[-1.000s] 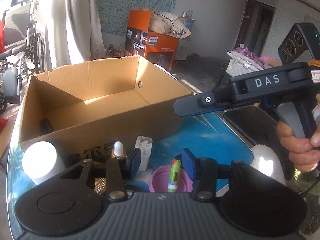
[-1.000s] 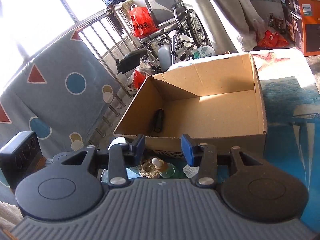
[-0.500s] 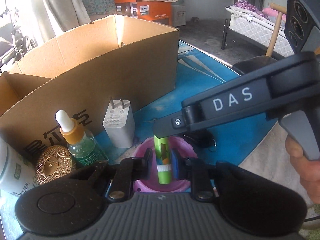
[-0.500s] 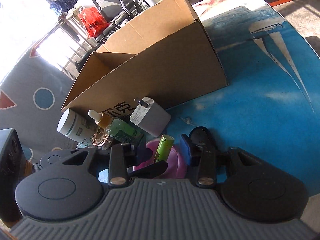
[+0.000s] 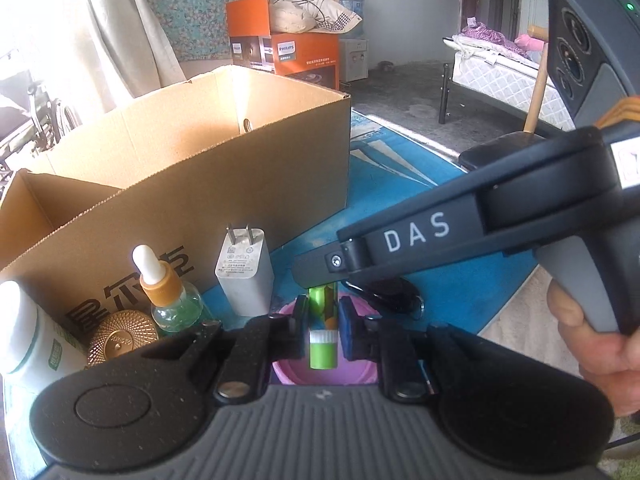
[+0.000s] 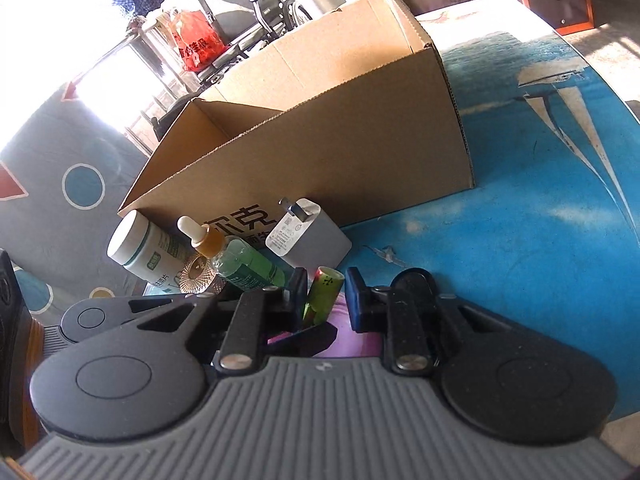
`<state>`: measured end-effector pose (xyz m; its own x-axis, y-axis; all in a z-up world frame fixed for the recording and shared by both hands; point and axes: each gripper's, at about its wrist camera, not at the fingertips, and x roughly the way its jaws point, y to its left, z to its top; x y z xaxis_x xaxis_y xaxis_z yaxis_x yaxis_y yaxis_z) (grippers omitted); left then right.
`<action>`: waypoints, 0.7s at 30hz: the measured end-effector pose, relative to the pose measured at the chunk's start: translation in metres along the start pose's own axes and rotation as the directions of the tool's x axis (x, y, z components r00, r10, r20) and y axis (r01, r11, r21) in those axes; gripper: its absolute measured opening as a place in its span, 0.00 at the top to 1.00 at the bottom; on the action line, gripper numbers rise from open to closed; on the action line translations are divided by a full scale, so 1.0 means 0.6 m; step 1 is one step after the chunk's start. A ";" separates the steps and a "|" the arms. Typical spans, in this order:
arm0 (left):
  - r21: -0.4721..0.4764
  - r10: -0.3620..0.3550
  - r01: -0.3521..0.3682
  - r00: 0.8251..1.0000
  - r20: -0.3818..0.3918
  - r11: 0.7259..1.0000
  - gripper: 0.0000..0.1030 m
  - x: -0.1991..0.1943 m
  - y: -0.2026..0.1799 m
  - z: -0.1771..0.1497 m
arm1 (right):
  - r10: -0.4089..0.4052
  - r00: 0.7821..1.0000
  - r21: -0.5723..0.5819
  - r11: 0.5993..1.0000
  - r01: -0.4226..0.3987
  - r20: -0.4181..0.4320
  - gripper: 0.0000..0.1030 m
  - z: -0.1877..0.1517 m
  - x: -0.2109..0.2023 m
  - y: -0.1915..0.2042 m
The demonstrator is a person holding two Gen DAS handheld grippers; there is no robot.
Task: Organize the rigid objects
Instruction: 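Grasp the green lip balm from the pink cup with the right tool, then lower the green lip balm into the box and open the right tool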
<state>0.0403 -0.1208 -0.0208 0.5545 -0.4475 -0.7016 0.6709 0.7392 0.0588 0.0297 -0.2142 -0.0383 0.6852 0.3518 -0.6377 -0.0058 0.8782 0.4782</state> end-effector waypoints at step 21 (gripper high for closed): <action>-0.283 0.120 -0.140 0.989 -0.089 0.949 0.84 0.004 0.299 0.158 | 0.152 0.958 -0.181 0.963 -0.199 -0.241 0.86 0.326 0.186 0.205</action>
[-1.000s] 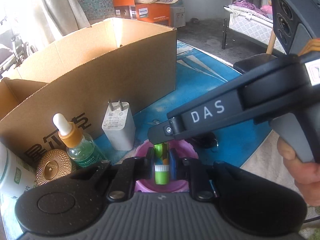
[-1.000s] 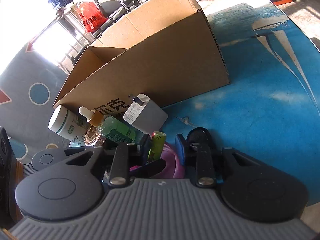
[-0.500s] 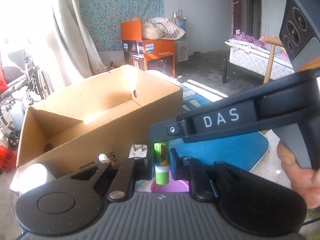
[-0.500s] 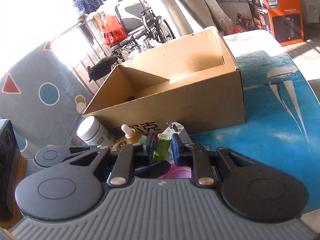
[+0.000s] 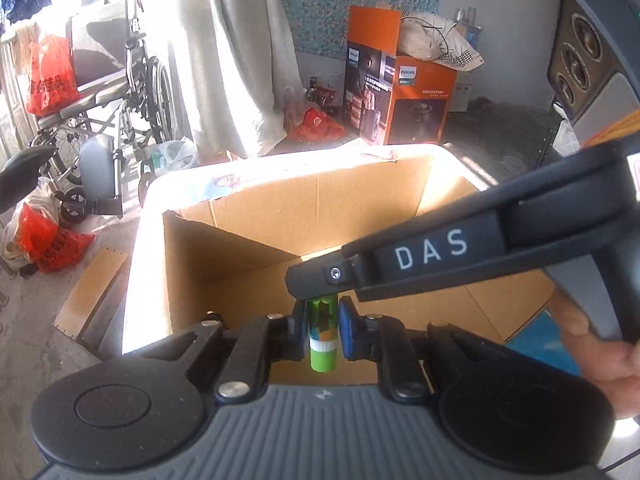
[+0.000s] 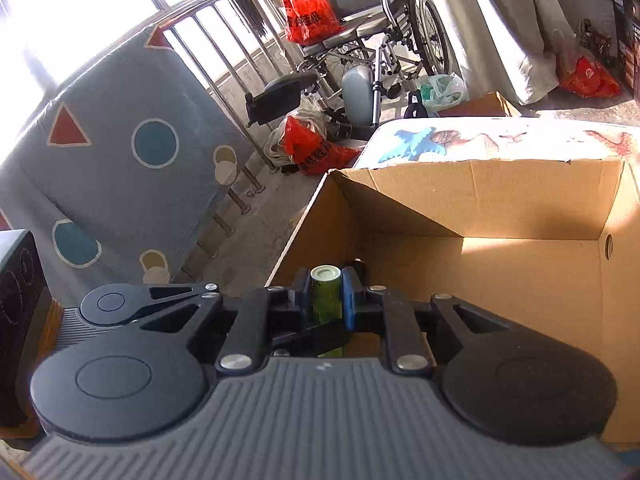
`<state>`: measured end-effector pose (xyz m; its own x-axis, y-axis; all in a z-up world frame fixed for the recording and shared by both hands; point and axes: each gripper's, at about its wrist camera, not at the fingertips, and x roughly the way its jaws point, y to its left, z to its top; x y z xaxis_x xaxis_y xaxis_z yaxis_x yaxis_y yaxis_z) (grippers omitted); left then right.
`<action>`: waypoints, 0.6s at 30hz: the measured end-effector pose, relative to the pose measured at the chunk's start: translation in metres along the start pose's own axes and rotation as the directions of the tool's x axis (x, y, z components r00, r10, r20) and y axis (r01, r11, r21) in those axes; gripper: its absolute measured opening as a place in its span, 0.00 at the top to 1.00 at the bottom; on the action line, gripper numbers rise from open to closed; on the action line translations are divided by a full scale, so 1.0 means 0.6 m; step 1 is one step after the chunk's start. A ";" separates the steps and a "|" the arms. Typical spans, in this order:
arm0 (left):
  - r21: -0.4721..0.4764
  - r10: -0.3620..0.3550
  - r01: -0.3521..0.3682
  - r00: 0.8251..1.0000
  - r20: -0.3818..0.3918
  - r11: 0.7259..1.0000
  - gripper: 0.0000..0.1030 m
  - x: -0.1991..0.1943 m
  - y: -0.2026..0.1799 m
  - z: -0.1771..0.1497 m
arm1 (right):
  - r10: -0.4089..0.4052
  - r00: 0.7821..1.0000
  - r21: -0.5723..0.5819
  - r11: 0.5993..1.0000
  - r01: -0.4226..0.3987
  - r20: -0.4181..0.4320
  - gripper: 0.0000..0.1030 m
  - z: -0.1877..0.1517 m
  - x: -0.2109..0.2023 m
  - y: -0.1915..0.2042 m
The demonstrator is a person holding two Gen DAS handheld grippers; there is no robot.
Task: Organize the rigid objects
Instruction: 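Lower the green lip balm into the box and open the right tool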
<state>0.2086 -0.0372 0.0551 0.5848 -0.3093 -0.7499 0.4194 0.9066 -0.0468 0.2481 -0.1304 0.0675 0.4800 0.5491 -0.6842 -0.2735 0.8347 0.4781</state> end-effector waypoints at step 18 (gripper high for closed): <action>-0.082 0.022 -0.033 0.990 -0.142 0.996 0.69 0.058 0.083 0.006 | 0.004 0.969 0.126 0.992 0.028 -0.247 0.77 0.073 0.258 -0.070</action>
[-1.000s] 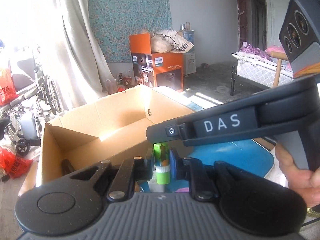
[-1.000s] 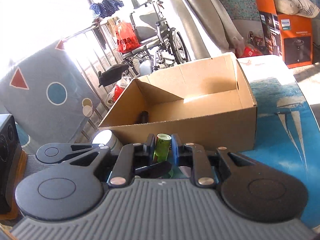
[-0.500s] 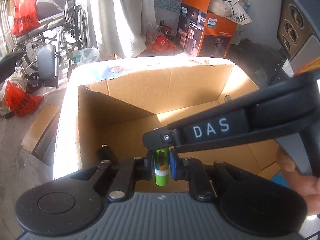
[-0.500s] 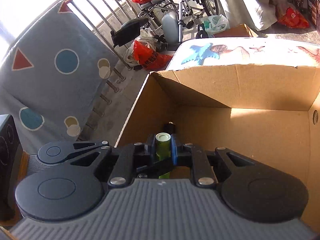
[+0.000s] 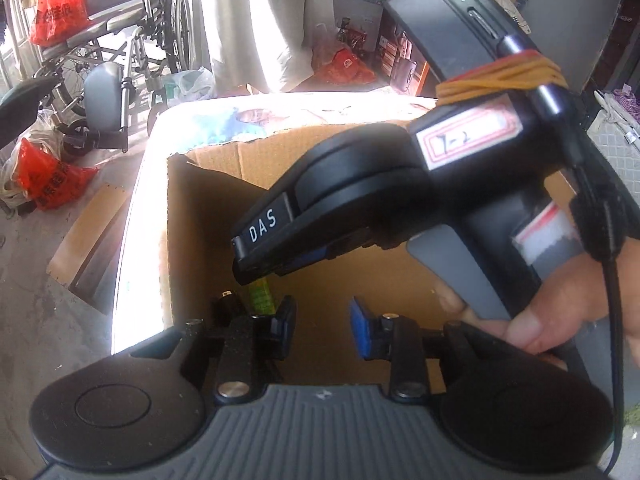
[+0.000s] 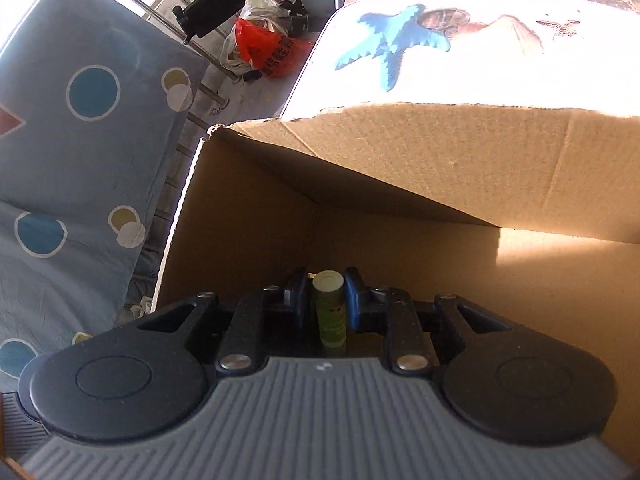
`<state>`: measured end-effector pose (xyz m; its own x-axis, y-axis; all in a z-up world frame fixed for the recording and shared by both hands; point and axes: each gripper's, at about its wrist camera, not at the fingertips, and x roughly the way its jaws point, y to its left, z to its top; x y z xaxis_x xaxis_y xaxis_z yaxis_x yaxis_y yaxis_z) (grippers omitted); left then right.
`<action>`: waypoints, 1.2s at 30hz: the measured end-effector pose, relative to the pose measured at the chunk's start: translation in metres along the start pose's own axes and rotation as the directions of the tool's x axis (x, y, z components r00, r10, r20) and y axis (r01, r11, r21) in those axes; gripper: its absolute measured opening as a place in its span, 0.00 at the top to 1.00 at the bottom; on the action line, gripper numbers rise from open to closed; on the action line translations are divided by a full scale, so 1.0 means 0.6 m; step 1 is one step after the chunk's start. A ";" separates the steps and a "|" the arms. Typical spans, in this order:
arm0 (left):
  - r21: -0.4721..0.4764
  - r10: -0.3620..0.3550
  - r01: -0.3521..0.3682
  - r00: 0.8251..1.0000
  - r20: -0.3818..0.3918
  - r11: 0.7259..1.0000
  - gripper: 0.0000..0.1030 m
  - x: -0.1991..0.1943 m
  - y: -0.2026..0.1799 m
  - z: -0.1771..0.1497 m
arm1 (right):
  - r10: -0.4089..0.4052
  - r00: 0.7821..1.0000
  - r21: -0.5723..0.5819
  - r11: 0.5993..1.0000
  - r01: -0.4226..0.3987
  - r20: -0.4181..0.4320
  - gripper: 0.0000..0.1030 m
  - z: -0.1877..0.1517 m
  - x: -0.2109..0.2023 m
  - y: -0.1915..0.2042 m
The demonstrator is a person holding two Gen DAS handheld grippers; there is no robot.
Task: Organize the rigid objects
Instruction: 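Lower the green lip balm into the box and open the right tool, then grasp the black key fob on the table with the right tool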
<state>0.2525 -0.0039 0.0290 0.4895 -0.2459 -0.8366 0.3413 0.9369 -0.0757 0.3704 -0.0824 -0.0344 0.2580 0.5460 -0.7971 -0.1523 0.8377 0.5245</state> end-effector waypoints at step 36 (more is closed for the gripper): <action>0.367 -0.266 0.237 0.964 0.029 0.900 0.77 -0.022 -0.344 -0.298 | -0.288 0.918 -0.041 0.950 0.310 0.273 0.67 -0.517 -0.258 -0.135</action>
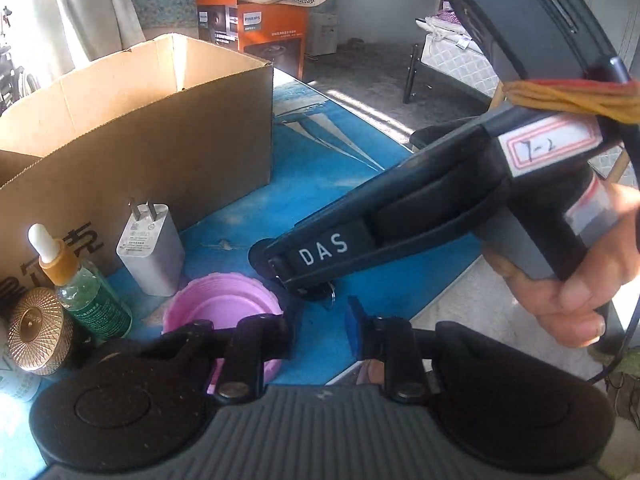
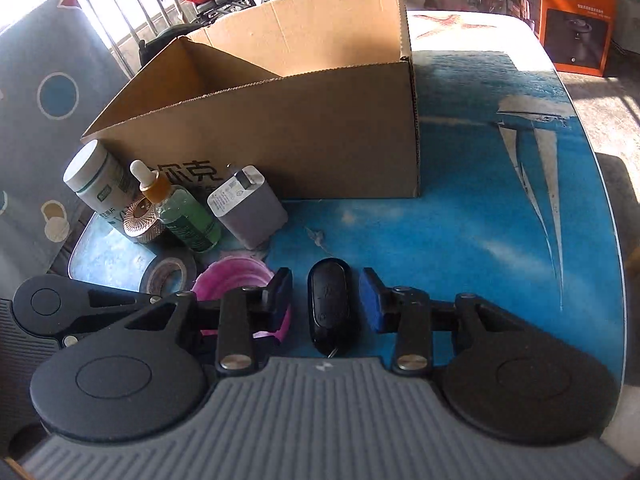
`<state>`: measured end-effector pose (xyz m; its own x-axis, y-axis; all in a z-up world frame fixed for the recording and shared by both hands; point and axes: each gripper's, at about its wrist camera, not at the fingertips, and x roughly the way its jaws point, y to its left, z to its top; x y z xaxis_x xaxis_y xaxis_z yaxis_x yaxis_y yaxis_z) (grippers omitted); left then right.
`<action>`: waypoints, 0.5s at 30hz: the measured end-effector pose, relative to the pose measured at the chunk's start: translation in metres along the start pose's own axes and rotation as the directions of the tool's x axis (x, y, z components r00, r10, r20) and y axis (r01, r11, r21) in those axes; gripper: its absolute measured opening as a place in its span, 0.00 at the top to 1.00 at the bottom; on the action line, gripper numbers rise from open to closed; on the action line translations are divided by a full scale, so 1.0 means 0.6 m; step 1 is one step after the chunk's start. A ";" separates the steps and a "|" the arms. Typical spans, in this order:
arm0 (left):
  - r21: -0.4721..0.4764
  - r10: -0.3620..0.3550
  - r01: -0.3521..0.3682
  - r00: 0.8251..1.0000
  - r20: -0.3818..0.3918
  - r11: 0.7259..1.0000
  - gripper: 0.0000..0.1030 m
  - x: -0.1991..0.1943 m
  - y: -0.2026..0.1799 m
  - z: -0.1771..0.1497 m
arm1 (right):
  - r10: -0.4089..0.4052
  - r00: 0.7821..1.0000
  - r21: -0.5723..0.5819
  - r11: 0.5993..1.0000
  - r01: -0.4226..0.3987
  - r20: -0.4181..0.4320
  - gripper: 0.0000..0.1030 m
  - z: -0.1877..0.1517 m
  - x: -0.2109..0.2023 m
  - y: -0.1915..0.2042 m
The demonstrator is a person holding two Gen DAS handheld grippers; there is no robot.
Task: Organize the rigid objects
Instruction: 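Grasp the black key fob on the table with the right tool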
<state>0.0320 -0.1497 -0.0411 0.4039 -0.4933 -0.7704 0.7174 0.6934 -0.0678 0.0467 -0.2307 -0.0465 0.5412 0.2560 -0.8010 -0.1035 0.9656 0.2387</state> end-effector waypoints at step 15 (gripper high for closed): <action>0.012 -0.017 0.017 0.999 -0.035 1.000 0.61 0.048 -0.010 0.027 | 0.107 0.994 0.270 0.957 -0.104 0.004 0.83 -0.025 -0.001 -0.089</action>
<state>0.0485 -0.1764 -0.0528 0.3714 -0.4860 -0.7911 0.7310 0.6784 -0.0735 0.0392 -0.2815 -0.0669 0.5299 0.3582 -0.7687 0.0700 0.8849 0.4605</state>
